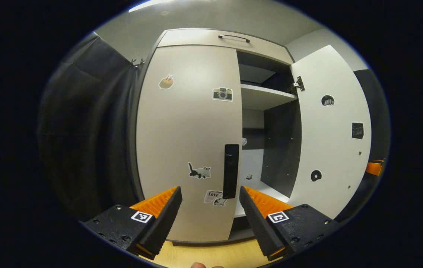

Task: Open the right door of the double-door shoe cabinet with the right hand, and open the left door with the left hand.

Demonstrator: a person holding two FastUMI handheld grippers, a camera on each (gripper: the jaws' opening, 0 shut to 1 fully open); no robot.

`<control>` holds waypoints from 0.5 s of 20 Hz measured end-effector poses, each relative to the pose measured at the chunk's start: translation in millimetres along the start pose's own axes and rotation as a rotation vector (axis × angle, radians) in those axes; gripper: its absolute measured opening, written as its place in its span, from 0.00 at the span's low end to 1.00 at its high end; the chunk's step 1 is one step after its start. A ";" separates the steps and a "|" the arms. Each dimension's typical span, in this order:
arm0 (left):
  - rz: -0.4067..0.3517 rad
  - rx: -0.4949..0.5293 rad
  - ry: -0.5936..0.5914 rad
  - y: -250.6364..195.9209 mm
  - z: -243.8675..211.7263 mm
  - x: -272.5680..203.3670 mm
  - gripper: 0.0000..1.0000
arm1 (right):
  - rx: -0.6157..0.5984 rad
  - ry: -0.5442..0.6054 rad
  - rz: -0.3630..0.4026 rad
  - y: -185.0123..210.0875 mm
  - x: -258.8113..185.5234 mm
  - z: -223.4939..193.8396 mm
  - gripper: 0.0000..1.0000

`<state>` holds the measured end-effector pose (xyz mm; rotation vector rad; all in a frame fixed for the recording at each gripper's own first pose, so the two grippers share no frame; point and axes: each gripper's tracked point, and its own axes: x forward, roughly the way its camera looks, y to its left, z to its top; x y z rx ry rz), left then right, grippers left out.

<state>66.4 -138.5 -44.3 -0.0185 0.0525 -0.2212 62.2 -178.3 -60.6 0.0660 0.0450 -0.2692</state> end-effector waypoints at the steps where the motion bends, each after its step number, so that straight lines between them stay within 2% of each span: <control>1: 0.002 0.007 -0.004 -2.8 0.6 6.7 0.96 | -0.002 0.000 -0.014 -5.0 -6.7 -0.2 0.72; 3: 0.015 0.023 -0.012 -6.3 2.1 22.3 0.96 | -0.005 -0.002 -0.043 -16.1 -17.9 0.9 0.72; 4: 0.022 0.032 -0.016 -8.9 2.1 29.5 0.96 | -0.008 -0.003 -0.058 -22.5 -23.9 1.7 0.75; 7: 0.047 0.046 -0.015 -12.3 1.2 51.3 0.96 | -0.006 -0.008 -0.099 -36.9 -37.4 5.2 0.75; 8: 0.056 0.048 -0.015 -13.7 0.3 58.8 0.96 | -0.004 -0.007 -0.113 -43.2 -41.6 6.2 0.72; 10: 0.070 0.049 -0.002 -16.0 -4.2 70.3 0.93 | -0.006 -0.003 -0.139 -56.4 -48.1 5.4 0.75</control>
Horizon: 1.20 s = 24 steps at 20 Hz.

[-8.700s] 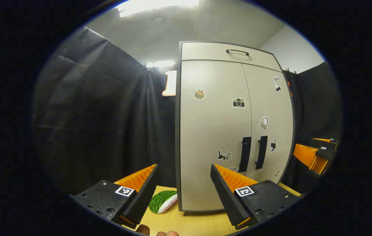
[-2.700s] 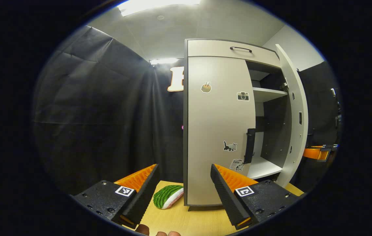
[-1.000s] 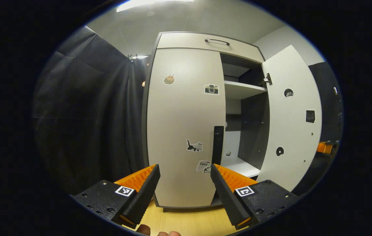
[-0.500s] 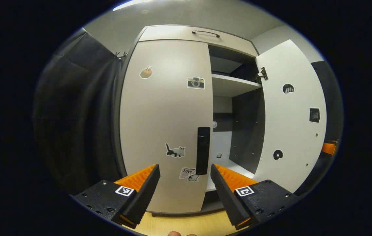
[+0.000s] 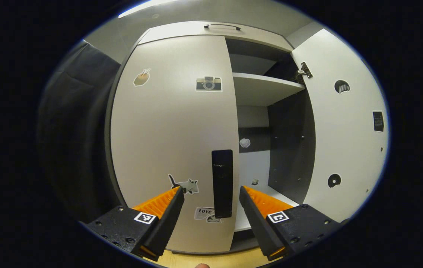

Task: Open the right door of the double-door shoe cabinet with the right hand, and open the left door with the left hand.

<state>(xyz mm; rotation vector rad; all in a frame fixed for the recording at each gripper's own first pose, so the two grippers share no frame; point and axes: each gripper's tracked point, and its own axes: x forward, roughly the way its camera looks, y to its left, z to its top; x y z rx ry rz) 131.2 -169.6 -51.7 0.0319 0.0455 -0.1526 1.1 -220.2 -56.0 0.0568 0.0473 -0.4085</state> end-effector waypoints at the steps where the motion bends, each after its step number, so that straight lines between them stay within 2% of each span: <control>1: 0.011 -0.001 0.001 0.0 -1.1 6.0 0.90 | 0.000 0.001 -0.014 -4.4 -0.9 -0.3 0.80; 2: 0.020 -0.003 0.001 -0.4 -1.8 10.7 0.89 | 0.001 0.005 -0.023 -9.2 -1.8 -0.4 0.75; 3: 0.031 -0.004 -0.002 -0.1 -1.5 14.1 0.87 | 0.004 0.011 -0.030 -12.2 -1.0 -2.7 0.75; 4: 0.037 -0.006 -0.004 0.2 -1.6 17.5 0.85 | 0.007 0.016 -0.034 -16.3 -1.9 -3.2 0.82; 5: 0.036 -0.005 0.004 -1.0 -3.3 20.8 0.80 | 0.010 0.020 -0.038 -18.7 -0.6 -4.3 0.75; 6: 0.036 -0.005 0.013 -2.0 -5.7 22.9 0.76 | 0.010 0.025 -0.041 -20.9 0.0 -4.9 0.82; 10: 0.027 -0.001 0.011 -7.8 -6.3 30.3 0.64 | -0.001 0.036 -0.041 -21.4 4.3 -8.1 0.82; 12: 0.023 0.003 0.015 -12.5 -6.9 32.6 0.55 | -0.006 0.043 -0.039 -20.7 5.1 -9.6 0.82; 13: 0.027 0.013 0.021 -13.8 -8.2 33.5 0.45 | -0.011 0.046 -0.039 -20.6 5.5 -10.7 0.82; 14: 0.035 0.020 0.023 -13.6 -8.8 34.2 0.41 | -0.016 0.048 -0.039 -20.2 6.0 -11.5 0.82; 18: 0.043 0.006 0.016 -12.7 -7.9 34.2 0.36 | -0.023 0.061 -0.043 -22.6 3.7 -14.7 0.82; 24: 0.016 -0.012 0.045 -12.7 -9.8 30.8 0.25 | -0.009 0.071 -0.017 -13.7 1.6 -17.9 0.82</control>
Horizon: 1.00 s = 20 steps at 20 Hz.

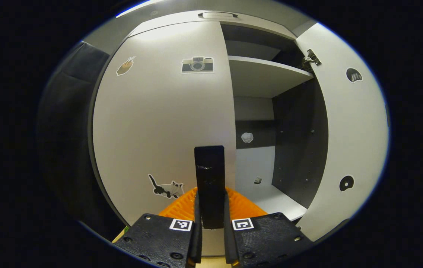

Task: Open the right door of the double-door shoe cabinet with the right hand, and open the left door with the left hand.

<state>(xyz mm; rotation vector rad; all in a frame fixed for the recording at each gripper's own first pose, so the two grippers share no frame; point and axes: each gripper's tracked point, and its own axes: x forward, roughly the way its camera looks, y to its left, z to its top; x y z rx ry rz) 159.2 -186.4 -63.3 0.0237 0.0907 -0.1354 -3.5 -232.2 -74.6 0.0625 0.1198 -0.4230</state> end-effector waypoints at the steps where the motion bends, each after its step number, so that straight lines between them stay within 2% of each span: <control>1: -0.008 0.000 0.000 -0.1 0.4 -3.8 0.24 | -0.001 0.002 0.004 1.7 0.3 0.0 0.82; 10: -0.096 -0.023 0.007 4.0 -1.4 -40.1 0.21 | -0.005 0.006 0.093 41.6 -5.5 -2.6 0.82; 20: -0.122 -0.038 0.016 20.0 -2.0 -85.4 0.21 | -0.030 0.020 0.201 87.0 -15.7 -7.1 0.82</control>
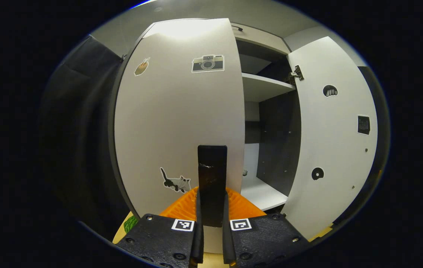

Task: Open the right door of the double-door shoe cabinet with the right hand, and open the left door with the left hand.

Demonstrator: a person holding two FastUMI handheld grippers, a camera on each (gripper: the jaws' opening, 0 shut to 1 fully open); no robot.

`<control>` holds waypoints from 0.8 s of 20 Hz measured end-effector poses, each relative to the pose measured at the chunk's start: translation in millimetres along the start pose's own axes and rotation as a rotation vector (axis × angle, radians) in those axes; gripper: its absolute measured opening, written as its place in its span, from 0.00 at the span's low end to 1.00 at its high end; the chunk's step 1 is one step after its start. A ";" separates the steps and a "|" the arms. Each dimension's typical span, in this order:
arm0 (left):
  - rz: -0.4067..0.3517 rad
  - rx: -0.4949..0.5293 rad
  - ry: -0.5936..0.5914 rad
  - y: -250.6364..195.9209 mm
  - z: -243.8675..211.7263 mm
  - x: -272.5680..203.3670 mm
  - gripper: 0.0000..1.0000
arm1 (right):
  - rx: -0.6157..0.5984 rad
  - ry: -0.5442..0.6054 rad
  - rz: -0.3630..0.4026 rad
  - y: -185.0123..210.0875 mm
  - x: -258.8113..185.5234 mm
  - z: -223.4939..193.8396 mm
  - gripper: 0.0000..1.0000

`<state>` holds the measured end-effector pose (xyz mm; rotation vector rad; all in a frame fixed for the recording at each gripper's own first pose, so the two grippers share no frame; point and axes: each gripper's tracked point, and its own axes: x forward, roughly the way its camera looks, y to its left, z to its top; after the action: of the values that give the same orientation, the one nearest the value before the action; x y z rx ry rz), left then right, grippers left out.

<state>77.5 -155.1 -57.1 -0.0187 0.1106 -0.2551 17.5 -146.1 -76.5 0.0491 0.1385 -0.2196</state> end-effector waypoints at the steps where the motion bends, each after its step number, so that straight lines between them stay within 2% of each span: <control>1: -0.001 -0.005 0.001 1.6 -0.2 -4.7 0.21 | 0.000 0.003 0.012 5.7 0.4 -1.2 0.82; 8: 0.001 -0.020 0.003 15.1 -1.0 -35.8 0.21 | -0.021 0.016 0.080 34.8 2.0 -6.2 0.82; 16: 0.042 -0.027 0.003 36.8 -1.2 -69.3 0.20 | -0.022 0.015 0.155 68.1 12.8 -5.0 0.82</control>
<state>20.0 -102.0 -52.1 -0.0429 0.1176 -0.2115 44.2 -82.1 -81.0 0.0397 0.1511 -0.0633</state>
